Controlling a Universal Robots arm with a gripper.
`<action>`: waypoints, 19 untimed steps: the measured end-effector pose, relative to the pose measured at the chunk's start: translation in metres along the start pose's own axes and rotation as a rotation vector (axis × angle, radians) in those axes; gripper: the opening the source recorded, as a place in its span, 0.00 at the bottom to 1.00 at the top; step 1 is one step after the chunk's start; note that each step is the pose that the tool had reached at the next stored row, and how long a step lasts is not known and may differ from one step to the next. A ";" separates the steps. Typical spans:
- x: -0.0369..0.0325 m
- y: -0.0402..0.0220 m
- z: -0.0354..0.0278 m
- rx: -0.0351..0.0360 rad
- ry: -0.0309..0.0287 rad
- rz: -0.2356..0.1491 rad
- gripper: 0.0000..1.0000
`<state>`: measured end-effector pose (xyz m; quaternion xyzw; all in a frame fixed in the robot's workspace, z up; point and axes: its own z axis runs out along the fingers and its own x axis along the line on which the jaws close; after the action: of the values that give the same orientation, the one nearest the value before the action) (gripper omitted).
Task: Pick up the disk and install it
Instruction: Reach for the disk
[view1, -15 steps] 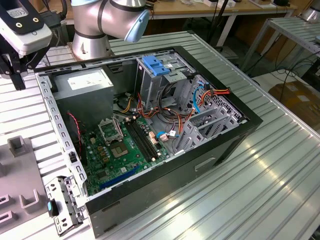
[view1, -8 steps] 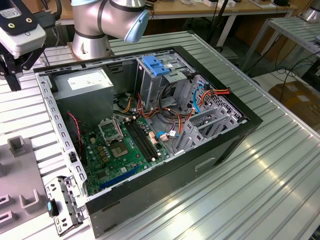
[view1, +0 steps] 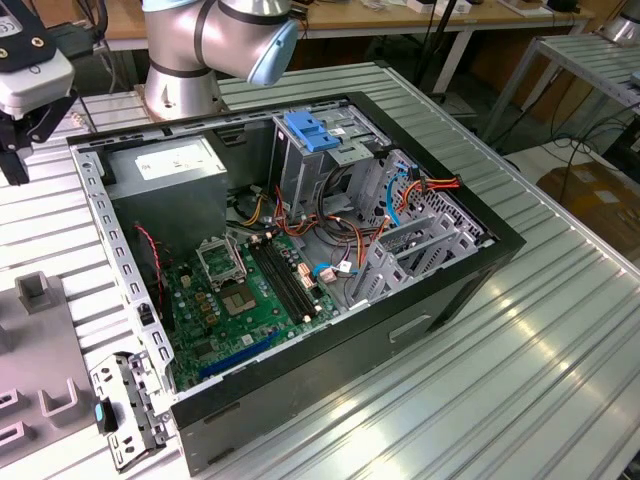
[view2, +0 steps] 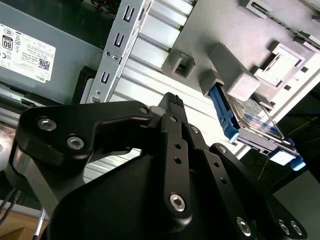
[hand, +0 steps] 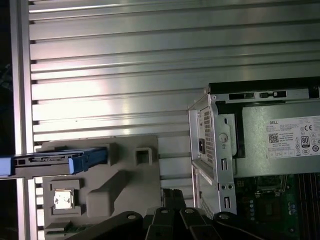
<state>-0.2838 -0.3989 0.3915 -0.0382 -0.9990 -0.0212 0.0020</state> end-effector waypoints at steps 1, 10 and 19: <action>0.0007 -0.0001 0.0000 0.0000 0.0000 0.000 0.11; 0.0105 -0.0008 0.0001 0.0000 0.0004 0.000 0.11; 0.0217 -0.0017 0.0002 0.0001 0.0009 0.000 0.11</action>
<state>-0.3055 -0.3990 0.3913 -0.0382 -0.9990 -0.0211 0.0025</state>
